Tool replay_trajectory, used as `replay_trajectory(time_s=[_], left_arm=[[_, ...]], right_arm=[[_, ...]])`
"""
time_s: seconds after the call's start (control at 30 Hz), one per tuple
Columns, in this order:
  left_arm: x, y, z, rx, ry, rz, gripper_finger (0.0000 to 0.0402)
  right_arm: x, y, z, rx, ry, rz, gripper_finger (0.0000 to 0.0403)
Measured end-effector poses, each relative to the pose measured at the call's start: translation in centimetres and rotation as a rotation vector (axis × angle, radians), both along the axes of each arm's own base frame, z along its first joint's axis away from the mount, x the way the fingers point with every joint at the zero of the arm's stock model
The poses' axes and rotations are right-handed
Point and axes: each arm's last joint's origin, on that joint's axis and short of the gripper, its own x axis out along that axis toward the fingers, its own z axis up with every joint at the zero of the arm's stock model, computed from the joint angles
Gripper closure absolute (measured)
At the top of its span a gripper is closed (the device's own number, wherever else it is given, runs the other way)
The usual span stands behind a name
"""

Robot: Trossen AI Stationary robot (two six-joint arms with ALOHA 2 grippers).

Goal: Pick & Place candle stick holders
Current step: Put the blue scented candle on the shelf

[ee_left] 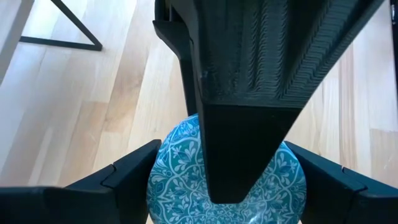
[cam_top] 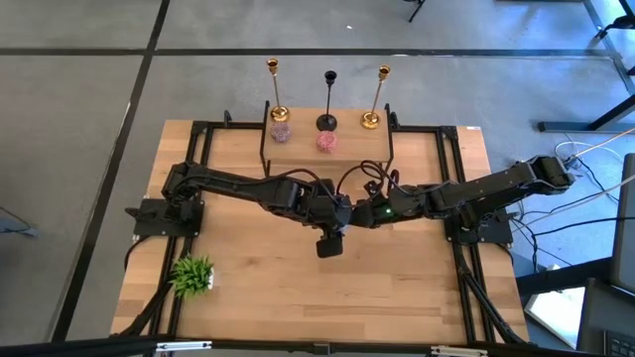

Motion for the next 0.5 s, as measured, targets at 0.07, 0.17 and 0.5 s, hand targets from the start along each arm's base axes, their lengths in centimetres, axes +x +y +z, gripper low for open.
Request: replay_trajectory(time_s=[0.07,0.17,0.5], left_arm=[[0.0,0.0,0.0,0.009,-0.003,0.004,0.0109],[0.0,0.0,0.0,0.02,0.003,0.008,0.0109],[-1.8,0.6,1.3,-0.094,0.058,0.012,0.0047]], right_arm=[[0.0,0.0,0.0,0.0,0.007,-0.003,0.0197],[0.0,0.0,-0.1,-0.001,0.012,-0.005,0.0202],[0.0,0.1,-0.4,-0.025,0.026,0.035,0.0208]])
